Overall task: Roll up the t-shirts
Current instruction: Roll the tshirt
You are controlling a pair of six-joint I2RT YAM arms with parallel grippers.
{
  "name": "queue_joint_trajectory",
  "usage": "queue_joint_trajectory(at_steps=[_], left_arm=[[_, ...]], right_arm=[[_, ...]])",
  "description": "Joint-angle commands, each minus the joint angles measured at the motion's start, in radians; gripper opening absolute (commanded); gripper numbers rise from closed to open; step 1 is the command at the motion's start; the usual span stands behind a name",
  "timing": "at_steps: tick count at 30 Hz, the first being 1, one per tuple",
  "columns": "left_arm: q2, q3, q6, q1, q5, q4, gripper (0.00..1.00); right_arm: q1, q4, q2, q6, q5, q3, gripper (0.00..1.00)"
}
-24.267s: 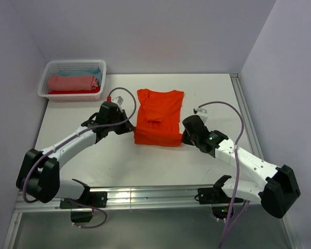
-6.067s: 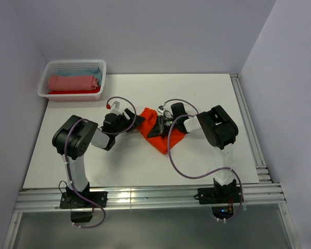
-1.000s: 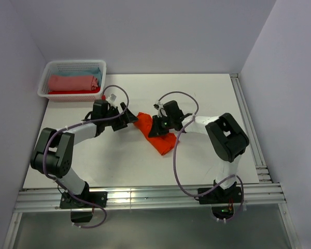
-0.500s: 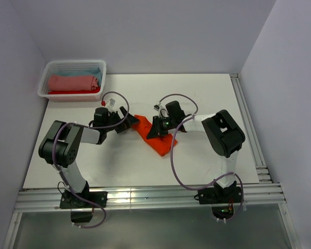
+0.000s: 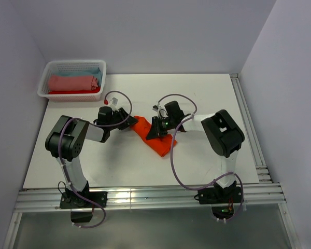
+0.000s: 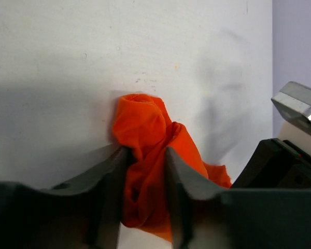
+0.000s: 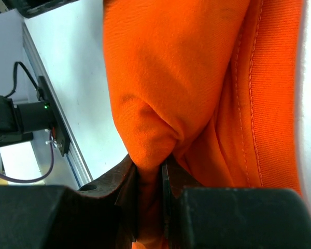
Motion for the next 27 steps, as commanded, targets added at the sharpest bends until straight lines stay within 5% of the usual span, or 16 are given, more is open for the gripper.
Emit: queue_joint_trajectory(at_steps=[1, 5, 7, 8, 11, 17, 27], left_arm=[[0.007, 0.02, 0.039, -0.004, -0.021, 0.011, 0.36], [0.007, 0.014, 0.042, -0.006, -0.016, 0.019, 0.08], [0.011, 0.015, 0.046, -0.004, -0.01, 0.017, 0.02], [0.009, 0.015, 0.048, -0.004, -0.008, 0.014, 0.0], [0.014, 0.021, 0.059, -0.004, -0.01, -0.006, 0.0], [0.003, 0.034, 0.085, -0.006, -0.024, -0.04, 0.0], [-0.003, 0.029, 0.091, -0.009, -0.037, -0.05, 0.0]], right_arm=[[0.032, -0.079, 0.022, -0.052, 0.02, 0.05, 0.0], [0.043, -0.123, 0.028, -0.074, 0.037, 0.072, 0.0], [0.043, -0.134, 0.027, -0.077, 0.046, 0.079, 0.0], [0.043, -0.146, 0.024, -0.08, 0.054, 0.079, 0.09], [0.043, -0.16, -0.013, -0.082, 0.097, 0.07, 0.35], [0.043, -0.208, -0.134, -0.091, 0.181, 0.042, 0.65], [0.04, -0.226, -0.416, -0.066, 0.36, -0.101, 0.7]])
